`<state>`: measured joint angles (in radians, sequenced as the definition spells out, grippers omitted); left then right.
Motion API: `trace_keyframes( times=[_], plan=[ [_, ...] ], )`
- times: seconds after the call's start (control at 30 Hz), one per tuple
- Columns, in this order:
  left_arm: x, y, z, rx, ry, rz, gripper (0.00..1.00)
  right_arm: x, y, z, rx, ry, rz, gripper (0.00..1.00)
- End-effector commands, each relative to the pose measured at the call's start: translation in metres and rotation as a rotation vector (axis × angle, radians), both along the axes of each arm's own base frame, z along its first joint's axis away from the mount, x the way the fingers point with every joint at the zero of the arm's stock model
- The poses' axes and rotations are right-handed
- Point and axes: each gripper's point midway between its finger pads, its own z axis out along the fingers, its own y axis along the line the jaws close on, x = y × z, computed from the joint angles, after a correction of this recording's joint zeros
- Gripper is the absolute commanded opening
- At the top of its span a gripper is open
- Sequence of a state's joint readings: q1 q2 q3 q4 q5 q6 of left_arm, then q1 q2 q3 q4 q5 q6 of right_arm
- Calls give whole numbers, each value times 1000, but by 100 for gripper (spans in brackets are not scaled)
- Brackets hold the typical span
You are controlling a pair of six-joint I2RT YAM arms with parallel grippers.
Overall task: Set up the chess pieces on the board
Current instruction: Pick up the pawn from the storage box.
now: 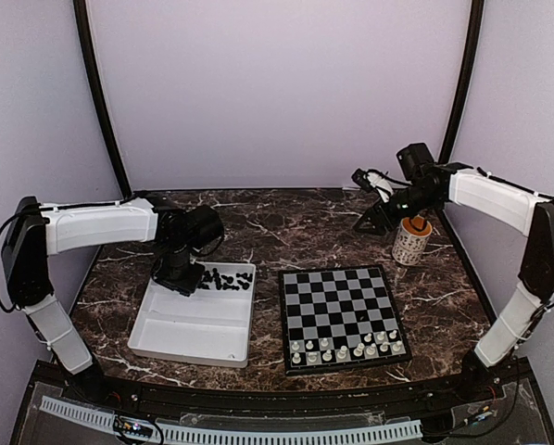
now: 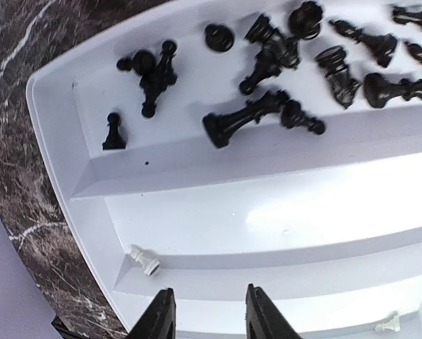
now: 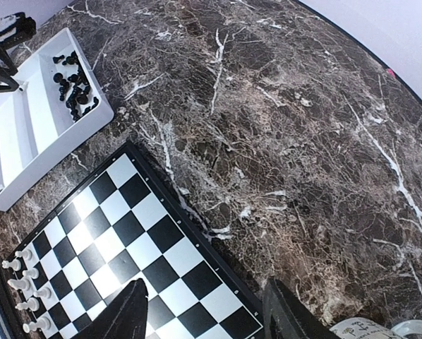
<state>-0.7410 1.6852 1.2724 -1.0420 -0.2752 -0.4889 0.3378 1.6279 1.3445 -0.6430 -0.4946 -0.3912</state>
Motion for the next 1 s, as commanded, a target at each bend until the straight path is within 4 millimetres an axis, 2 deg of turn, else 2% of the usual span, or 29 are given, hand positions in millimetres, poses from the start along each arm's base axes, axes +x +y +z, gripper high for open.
trace_keyframes(
  times=[0.0,0.1,0.23,0.4,0.47,0.57,0.7,0.87,0.9,0.93,0.97],
  plan=[
    [-14,23,0,-11,16,137,38,-2,16,-3,25,14,49,57],
    [-16,36,-9,16,49,179,45,-8,25,-9,0,47,102,57],
    [-16,50,-19,16,97,234,49,-21,35,-18,-22,104,186,56],
    [-8,48,-19,0,103,303,49,-38,38,-34,-10,215,236,55],
    [-3,43,-17,-10,105,325,49,-41,40,-33,3,234,251,55],
    [2,38,-10,-18,111,339,49,-32,44,-22,18,219,250,55],
    [-3,45,-1,23,125,337,48,-8,38,-5,-34,99,178,57],
    [-10,53,0,62,154,349,48,20,29,14,-65,-67,69,69],
    [-12,55,-2,69,160,353,48,27,31,20,-54,-87,61,72],
    [-15,59,-6,90,171,356,48,35,35,24,-37,-99,53,82],
    [-17,62,-8,101,174,362,48,43,40,27,-19,-99,41,96]
  ],
)
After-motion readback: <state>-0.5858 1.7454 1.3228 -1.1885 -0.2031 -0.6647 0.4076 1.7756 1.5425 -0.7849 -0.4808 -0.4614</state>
